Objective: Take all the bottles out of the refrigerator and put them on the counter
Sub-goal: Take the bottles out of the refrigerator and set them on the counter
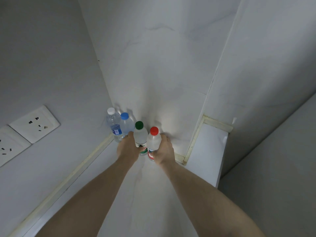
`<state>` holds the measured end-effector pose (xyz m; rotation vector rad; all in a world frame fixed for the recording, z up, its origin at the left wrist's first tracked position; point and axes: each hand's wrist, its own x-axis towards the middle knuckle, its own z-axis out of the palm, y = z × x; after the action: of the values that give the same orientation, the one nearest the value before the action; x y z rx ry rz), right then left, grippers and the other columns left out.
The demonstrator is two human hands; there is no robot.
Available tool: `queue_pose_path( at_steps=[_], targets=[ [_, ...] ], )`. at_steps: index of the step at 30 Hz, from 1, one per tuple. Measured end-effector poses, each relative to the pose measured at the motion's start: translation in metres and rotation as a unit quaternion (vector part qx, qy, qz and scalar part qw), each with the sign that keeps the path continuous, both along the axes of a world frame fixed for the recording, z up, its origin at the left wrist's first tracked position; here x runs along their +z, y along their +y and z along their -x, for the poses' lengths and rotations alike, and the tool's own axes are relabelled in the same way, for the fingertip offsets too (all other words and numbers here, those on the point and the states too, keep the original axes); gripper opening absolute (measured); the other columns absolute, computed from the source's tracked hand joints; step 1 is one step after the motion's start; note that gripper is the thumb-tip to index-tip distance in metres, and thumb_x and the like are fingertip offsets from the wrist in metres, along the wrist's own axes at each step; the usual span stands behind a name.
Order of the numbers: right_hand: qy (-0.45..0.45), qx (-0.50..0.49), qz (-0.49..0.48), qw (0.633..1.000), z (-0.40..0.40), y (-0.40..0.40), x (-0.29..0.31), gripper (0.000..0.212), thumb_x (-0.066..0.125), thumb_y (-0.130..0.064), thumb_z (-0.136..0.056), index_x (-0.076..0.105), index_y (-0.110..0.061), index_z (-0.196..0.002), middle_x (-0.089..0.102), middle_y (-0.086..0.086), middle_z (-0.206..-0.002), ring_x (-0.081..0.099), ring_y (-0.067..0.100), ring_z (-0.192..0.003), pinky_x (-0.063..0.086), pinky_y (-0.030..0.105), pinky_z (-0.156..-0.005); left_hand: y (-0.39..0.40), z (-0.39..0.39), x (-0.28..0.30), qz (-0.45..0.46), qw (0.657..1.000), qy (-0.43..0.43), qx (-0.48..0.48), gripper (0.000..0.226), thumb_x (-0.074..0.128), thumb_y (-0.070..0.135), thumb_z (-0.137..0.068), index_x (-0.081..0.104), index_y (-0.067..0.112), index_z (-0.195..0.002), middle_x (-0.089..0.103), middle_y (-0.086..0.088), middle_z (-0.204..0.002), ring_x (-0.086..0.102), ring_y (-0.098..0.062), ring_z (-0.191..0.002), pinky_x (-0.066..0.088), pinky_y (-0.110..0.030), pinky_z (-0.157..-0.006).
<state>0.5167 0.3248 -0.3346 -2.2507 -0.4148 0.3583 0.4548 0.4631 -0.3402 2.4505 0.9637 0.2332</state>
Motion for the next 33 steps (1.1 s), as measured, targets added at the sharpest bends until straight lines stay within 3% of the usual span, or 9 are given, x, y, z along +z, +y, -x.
queue_pose_path(
  at_steps=[6, 9, 11, 16, 20, 24, 29, 33],
  targets=[
    [0.031, 0.006, 0.006, 0.999, 0.01, -0.025, 0.018, 0.072, 0.087, -0.018, -0.074, 0.046, -0.018, -0.133, 0.05, 0.001, -0.132, 0.054, 0.024, -0.121, 0.043, 0.027, -0.089, 0.002, 0.023, 0.02, -0.017, 1.0, 0.014, -0.018, 0.066, 0.08, 0.013, -0.083, 0.046, 0.02, -0.139, 0.066, -0.004, -0.127, 0.065, -0.026, -0.107, 0.056, -0.036, -0.087],
    [0.04, 0.013, 0.01, 0.999, 0.029, -0.054, 0.033, 0.076, 0.078, -0.013, -0.083, 0.038, -0.017, -0.147, 0.042, -0.001, -0.147, 0.049, 0.021, -0.132, 0.04, 0.023, -0.097, -0.007, 0.042, 0.035, 0.002, 1.0, 0.019, -0.024, 0.07, 0.07, 0.004, -0.085, 0.04, 0.023, -0.146, 0.06, -0.003, -0.135, 0.062, -0.025, -0.11, 0.054, -0.036, -0.091],
    [0.04, 0.029, 0.011, 0.999, 0.048, -0.08, 0.043, 0.079, 0.075, -0.01, -0.084, 0.034, -0.018, -0.151, 0.038, -0.002, -0.151, 0.046, 0.019, -0.137, 0.037, 0.021, -0.107, -0.025, 0.06, 0.048, 0.023, 0.999, -0.002, -0.025, 0.068, 0.067, 0.005, -0.085, 0.042, 0.025, -0.144, 0.058, 0.0, -0.138, 0.061, -0.024, -0.111, 0.051, -0.037, -0.094],
    [0.062, 0.019, 0.005, 0.998, 0.109, -0.157, 0.069, 0.073, 0.071, -0.018, -0.09, 0.035, -0.024, -0.153, 0.038, -0.008, -0.155, 0.044, 0.016, -0.14, 0.04, 0.035, -0.116, -0.1, 0.113, 0.088, 0.074, 0.988, -0.103, -0.088, 0.059, 0.068, 0.005, -0.083, 0.054, 0.026, -0.137, 0.056, 0.009, -0.129, 0.057, -0.012, -0.109, 0.049, -0.031, -0.099],
    [0.069, 0.01, -0.015, 0.997, 0.161, -0.235, 0.097, 0.066, 0.067, -0.022, -0.094, 0.036, -0.029, -0.152, 0.038, -0.014, -0.154, 0.04, 0.01, -0.142, 0.037, 0.035, -0.118, -0.168, 0.159, 0.115, 0.08, 0.97, -0.134, -0.187, 0.057, 0.068, 0.003, -0.082, 0.059, 0.027, -0.132, 0.05, 0.011, -0.139, 0.051, -0.012, -0.127, 0.042, -0.032, -0.111],
    [0.048, -0.022, -0.047, 0.998, 0.205, -0.298, 0.125, 0.061, 0.071, -0.024, -0.09, 0.046, -0.033, -0.146, 0.047, -0.018, -0.146, 0.043, 0.004, -0.136, 0.039, 0.034, -0.117, -0.218, 0.201, 0.139, 0.088, 0.966, -0.121, -0.21, 0.051, 0.067, 0.001, -0.088, 0.06, 0.029, -0.13, 0.045, 0.01, -0.148, 0.046, -0.011, -0.134, 0.038, -0.03, -0.114],
    [0.051, -0.068, -0.099, 0.992, 0.277, -0.396, 0.173, 0.054, 0.074, -0.025, -0.09, 0.053, -0.036, -0.139, 0.052, -0.015, -0.14, 0.048, 0.006, -0.131, 0.045, 0.029, -0.108, -0.304, 0.264, 0.17, 0.199, 0.939, -0.135, -0.247, 0.047, 0.065, 0.003, -0.09, 0.063, 0.038, -0.122, 0.048, 0.017, -0.143, 0.047, -0.005, -0.132, 0.039, -0.036, -0.115],
    [0.026, -0.122, -0.132, 0.983, 0.343, -0.467, 0.201, 0.049, 0.071, -0.028, -0.093, 0.052, -0.042, -0.136, 0.05, -0.023, -0.142, 0.048, 0.004, -0.131, 0.044, 0.031, -0.109, -0.377, 0.314, 0.195, 0.206, 0.915, -0.152, -0.311, 0.044, 0.062, 0.004, -0.093, 0.063, 0.037, -0.122, 0.049, 0.02, -0.141, 0.044, 0.004, -0.133, 0.034, -0.027, -0.115]
  ],
)
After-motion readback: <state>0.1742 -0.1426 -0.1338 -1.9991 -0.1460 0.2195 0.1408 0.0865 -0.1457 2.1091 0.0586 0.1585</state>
